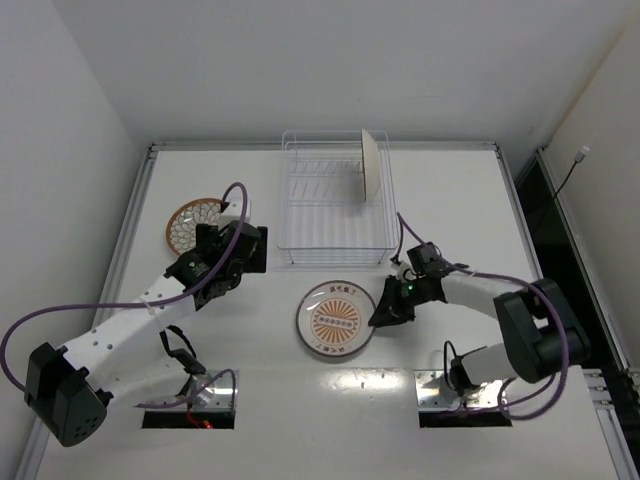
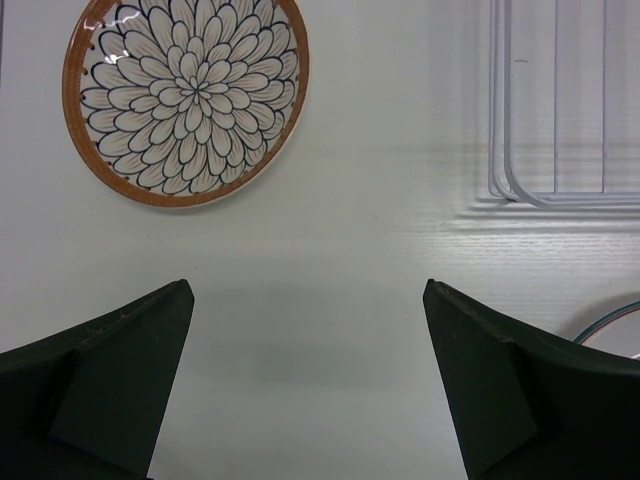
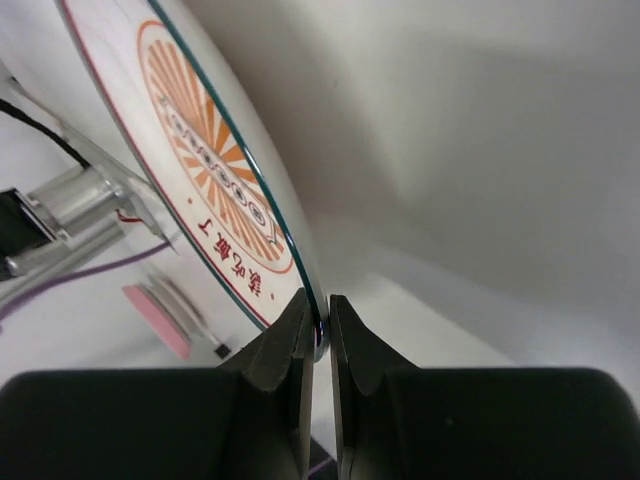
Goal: Load the plates into the dish rack
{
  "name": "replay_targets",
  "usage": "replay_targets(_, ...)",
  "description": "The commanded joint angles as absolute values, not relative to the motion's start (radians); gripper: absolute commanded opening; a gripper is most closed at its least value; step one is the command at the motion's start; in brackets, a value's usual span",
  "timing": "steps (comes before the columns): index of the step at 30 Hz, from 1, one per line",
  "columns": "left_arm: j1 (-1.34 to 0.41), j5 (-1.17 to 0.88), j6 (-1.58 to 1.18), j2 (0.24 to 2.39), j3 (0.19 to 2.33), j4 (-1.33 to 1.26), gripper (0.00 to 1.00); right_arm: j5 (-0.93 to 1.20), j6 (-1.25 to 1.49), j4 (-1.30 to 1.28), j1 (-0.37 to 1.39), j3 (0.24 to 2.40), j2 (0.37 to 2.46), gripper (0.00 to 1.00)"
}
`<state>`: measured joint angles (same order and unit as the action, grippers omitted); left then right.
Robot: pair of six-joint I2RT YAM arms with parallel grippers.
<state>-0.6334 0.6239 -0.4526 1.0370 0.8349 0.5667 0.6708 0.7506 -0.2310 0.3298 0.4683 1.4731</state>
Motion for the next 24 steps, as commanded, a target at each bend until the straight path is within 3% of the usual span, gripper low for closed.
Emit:
replay_targets(1, -0.632, 0.623, -0.443, 1.003, 0.847, 0.538, 1.00, 0.608, 0.658, -0.406, 0.345, 0.502, 1.340, 0.00)
replay_targets(5, -0.632, 0.623, -0.443, 0.993, 0.847, 0.538, 1.00, 0.514, 0.598, -0.634, 0.345, 0.628, 1.126, 0.00)
replay_targets(14, -0.632, 0.623, -0.434, 0.983, 0.847, 0.538, 1.00, 0.262, 0.460, -0.968, 0.345, 1.030, 1.017, 0.00)
replay_targets(20, -0.632, 0.614, -0.434, 0.974, 0.847, 0.538, 1.00, 0.014, 0.463, -1.023, 0.345, 1.304, 1.077, 0.00)
replay_targets(24, -0.632, 0.614, -0.434, 0.965, 0.847, 0.538, 1.00, -0.234, 0.550, -0.876, 0.356, 1.347, 1.108, 0.00)
